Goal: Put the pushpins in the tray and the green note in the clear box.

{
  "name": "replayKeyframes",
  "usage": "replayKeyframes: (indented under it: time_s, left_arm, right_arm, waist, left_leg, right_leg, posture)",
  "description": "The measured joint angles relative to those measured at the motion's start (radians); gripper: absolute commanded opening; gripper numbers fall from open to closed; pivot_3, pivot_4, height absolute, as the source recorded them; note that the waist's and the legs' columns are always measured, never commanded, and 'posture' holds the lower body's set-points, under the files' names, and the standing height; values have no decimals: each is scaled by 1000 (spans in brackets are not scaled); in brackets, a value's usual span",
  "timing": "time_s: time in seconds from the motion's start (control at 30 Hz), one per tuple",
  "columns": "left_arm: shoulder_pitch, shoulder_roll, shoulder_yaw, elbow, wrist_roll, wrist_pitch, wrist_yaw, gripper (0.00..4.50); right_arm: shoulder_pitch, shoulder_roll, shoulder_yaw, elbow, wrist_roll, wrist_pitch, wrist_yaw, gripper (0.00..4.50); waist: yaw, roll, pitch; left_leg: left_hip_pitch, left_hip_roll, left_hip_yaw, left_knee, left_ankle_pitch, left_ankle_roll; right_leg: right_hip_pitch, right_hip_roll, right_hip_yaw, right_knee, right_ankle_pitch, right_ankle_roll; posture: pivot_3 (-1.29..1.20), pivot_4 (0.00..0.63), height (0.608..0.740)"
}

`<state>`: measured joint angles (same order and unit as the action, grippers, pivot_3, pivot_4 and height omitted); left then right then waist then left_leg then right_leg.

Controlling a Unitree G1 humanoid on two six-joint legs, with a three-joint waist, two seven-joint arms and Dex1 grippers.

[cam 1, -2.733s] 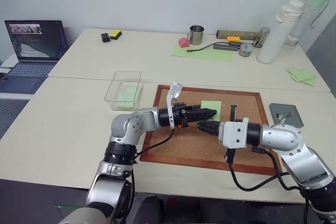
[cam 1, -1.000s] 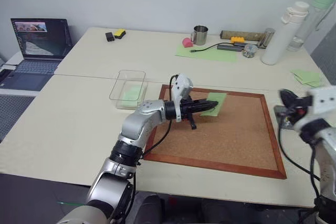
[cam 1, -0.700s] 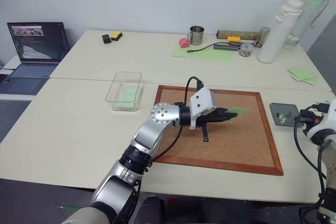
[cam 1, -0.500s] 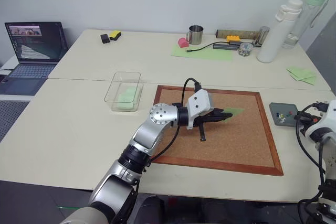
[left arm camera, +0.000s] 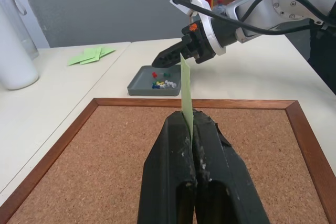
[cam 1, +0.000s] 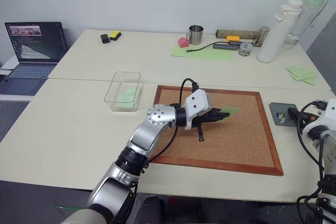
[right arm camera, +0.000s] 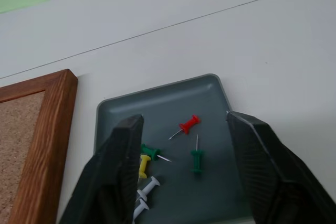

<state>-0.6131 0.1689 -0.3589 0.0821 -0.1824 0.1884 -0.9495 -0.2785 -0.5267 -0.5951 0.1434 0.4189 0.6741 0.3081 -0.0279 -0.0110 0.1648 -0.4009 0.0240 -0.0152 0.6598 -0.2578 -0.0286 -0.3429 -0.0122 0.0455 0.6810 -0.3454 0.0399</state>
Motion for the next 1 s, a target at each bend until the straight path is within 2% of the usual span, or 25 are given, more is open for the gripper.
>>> replayKeyframes:
  time_s: [0.2, 0.3, 0.47, 0.63, 0.8, 1.0]
  left_arm:
    - [0, 4, 41, -12, -25, 56, 24, 0]
    - [1, 30, 84, -46, -44, 109, 58, 0]
    - [7, 121, 252, -97, -52, 215, 205, 0]
    - [7, 221, 458, -72, -43, 277, 391, 0]
    - [9, 276, 574, 43, -15, 280, 526, 0]
    - [22, 245, 601, 140, -16, 278, 585, 0]
  right_arm:
    - [55, -9, 7, -123, 43, 2, 35, 3289]
    - [114, -41, 53, -268, 87, 8, 118, 3289]
    - [127, -45, 126, -545, 243, 86, 186, 3289]
    - [38, -41, 230, -709, 362, 149, 170, 3289]
    - [-32, -39, 288, -743, 451, 193, 144, 3289]
    - [-34, -41, 368, -745, 458, 192, 146, 3289]
  waist:
    - [0, 0, 0]
    - [-3, 1, 0]
    - [-7, 1, 1]
    - [-1, -1, 2]
    - [15, -6, 5]
    - [30, -8, 5]
  left_leg:
    - [0, 0, 0, 0, 0, 0]
    - [0, 1, 0, 0, 0, 0]
    - [1, 5, -3, 0, 0, 0]
    - [0, 3, -3, 0, 0, 0]
    - [-2, 1, -4, 0, 0, 0]
    - [-10, 1, -5, 3, 0, -1]
  right_leg:
    - [0, 0, 0, 0, 0, 0]
    - [0, 1, 0, 0, 0, 0]
    - [0, 4, -1, 1, 0, 0]
    - [-1, 3, -2, 0, 0, 0]
    - [-1, -5, -4, -1, 0, 0]
    - [-10, -5, -6, 1, 0, 0]
  posture:
    - [0, 150, 740]
    - [0, 150, 740]
    - [0, 150, 740]
    - [0, 150, 740]
    - [0, 150, 740]
    - [0, 150, 740]
